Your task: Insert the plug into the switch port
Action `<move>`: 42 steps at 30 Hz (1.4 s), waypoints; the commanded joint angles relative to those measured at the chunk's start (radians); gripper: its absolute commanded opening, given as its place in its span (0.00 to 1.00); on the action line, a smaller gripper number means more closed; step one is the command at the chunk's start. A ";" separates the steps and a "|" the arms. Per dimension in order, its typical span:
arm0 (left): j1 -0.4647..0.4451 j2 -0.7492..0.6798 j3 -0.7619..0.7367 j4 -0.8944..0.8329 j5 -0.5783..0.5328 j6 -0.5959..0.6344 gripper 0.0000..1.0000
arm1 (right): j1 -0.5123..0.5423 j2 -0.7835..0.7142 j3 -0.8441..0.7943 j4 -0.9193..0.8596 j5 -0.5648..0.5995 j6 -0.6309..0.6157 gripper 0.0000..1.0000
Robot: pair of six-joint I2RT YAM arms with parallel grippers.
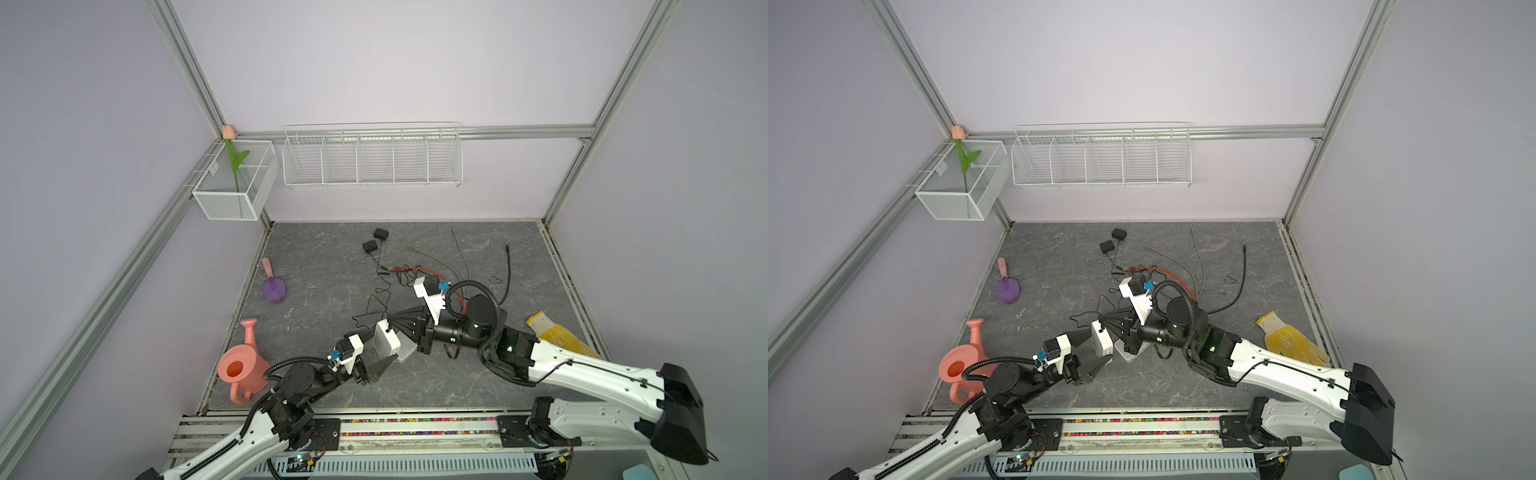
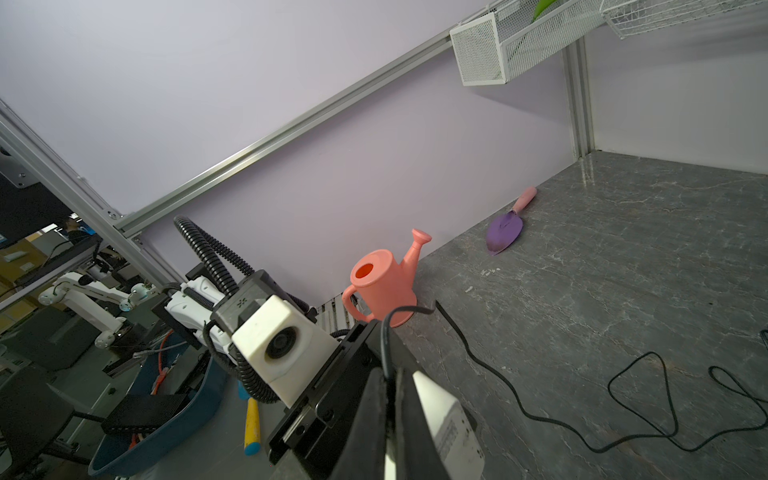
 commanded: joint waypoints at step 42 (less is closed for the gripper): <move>-0.006 -0.002 0.055 0.114 0.040 -0.061 0.00 | 0.009 0.016 -0.070 0.134 0.065 -0.018 0.06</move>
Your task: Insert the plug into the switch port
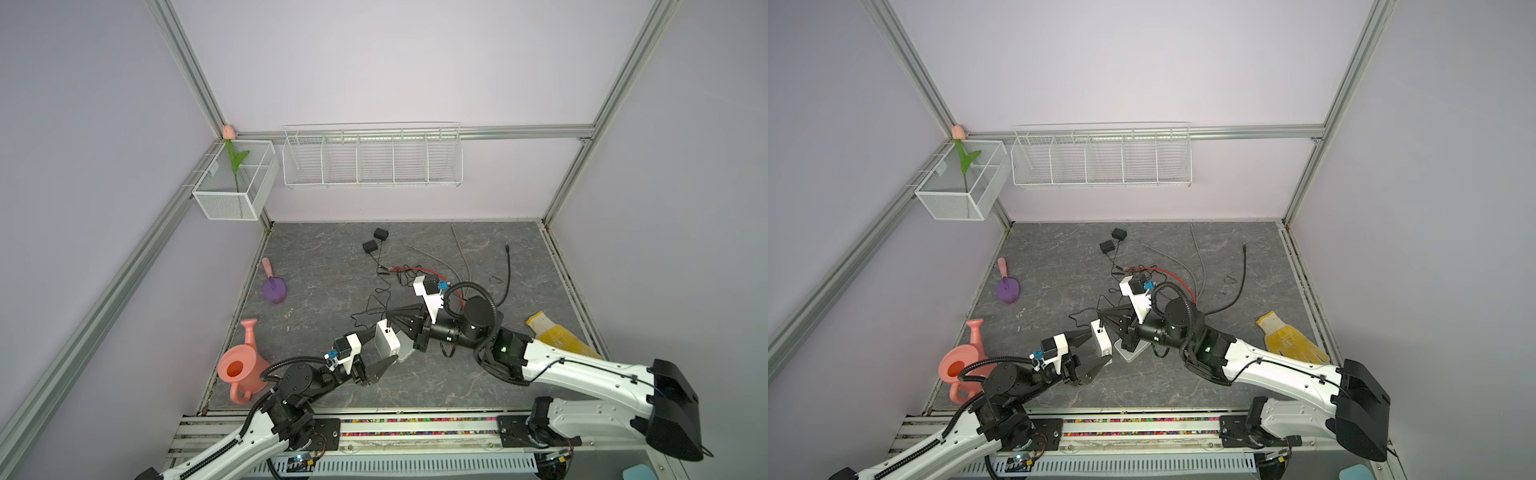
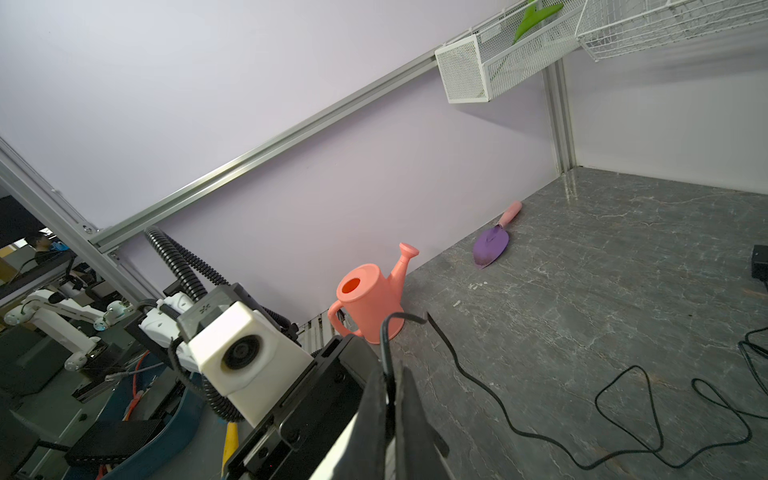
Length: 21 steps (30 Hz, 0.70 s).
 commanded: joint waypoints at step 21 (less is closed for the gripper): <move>-0.003 0.030 0.053 0.069 0.017 -0.048 0.00 | 0.050 -0.049 -0.101 0.151 0.025 -0.091 0.07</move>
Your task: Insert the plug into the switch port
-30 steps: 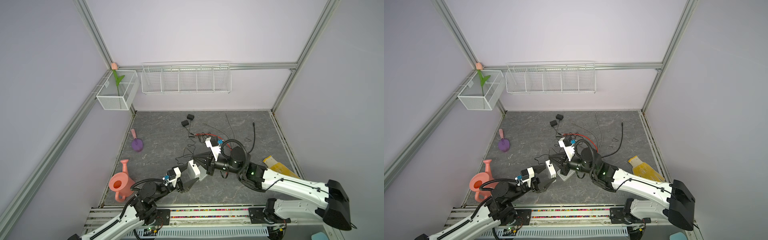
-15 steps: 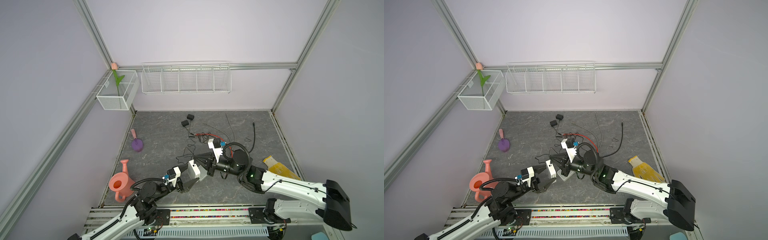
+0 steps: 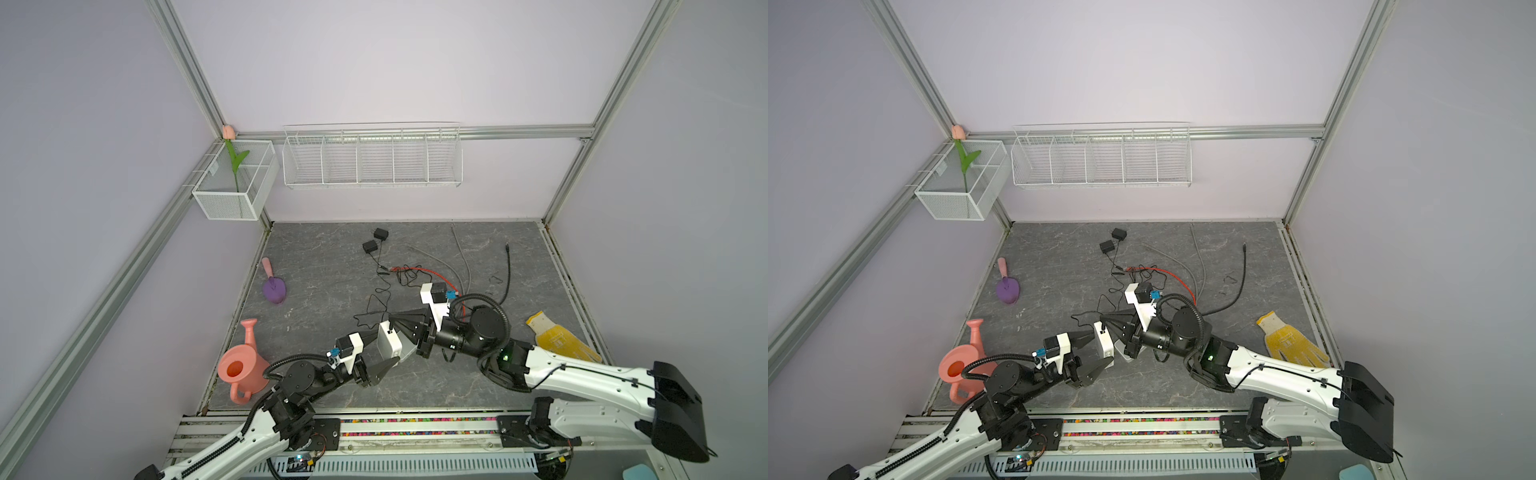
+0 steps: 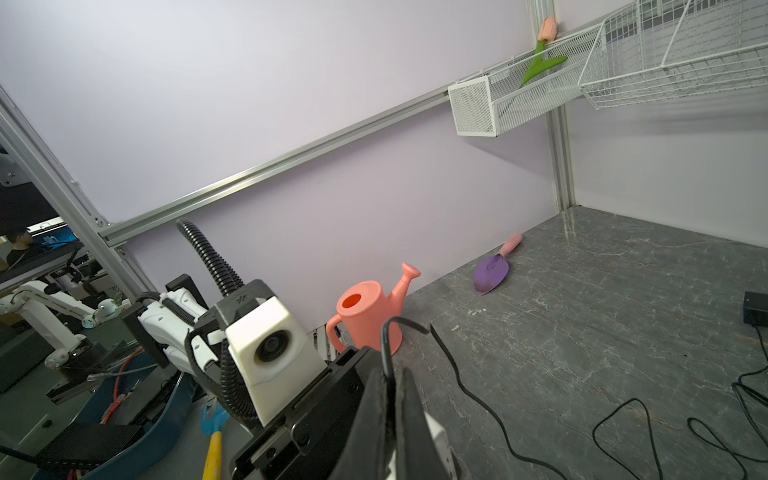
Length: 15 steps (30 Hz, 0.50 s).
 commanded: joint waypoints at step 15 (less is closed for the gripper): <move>-0.002 -0.006 0.063 0.047 0.010 -0.013 0.00 | 0.021 -0.006 -0.038 0.043 0.003 -0.051 0.07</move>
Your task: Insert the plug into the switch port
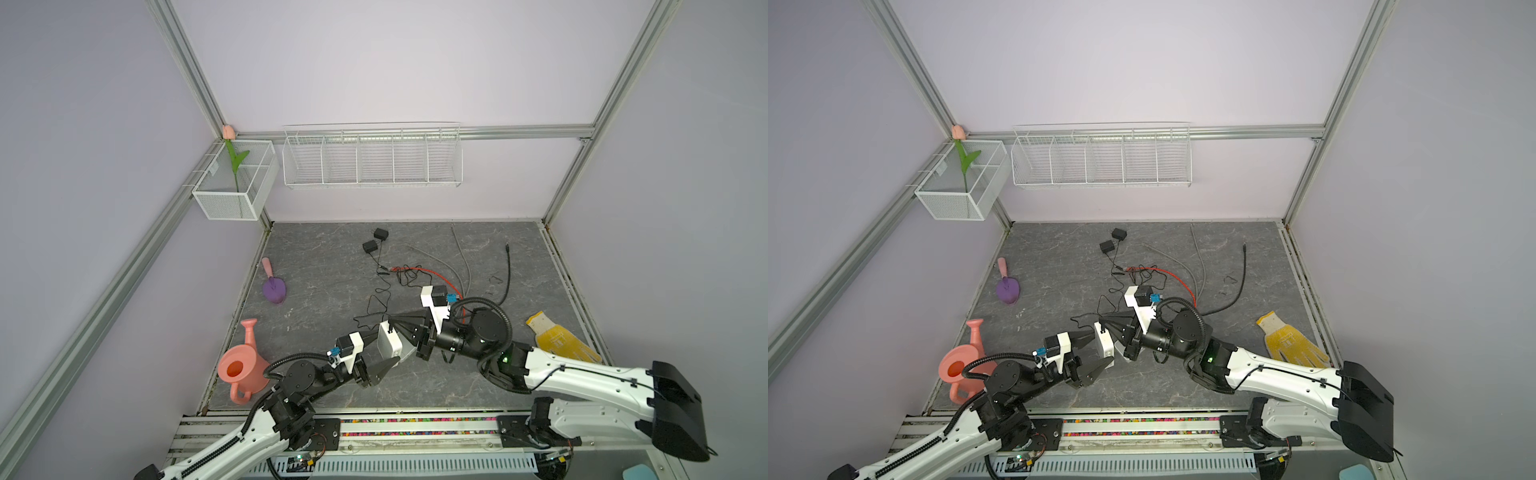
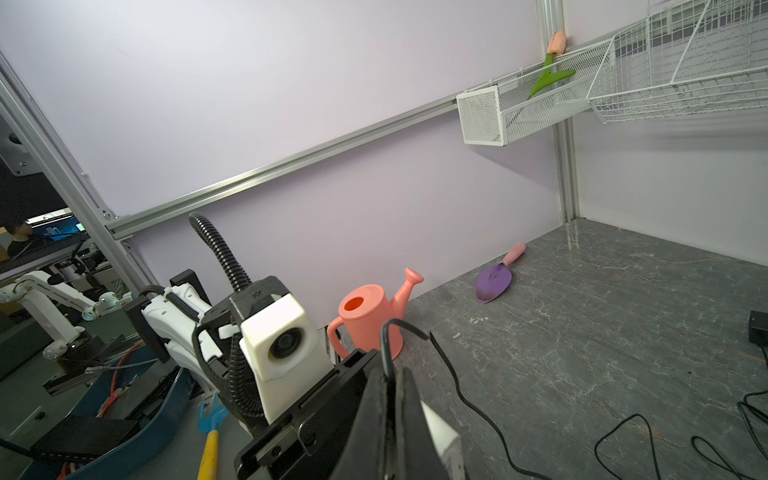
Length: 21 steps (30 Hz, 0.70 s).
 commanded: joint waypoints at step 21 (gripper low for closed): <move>-0.004 -0.020 0.027 0.002 -0.075 0.206 0.00 | 0.012 -0.018 0.060 -0.049 -0.007 -0.068 0.06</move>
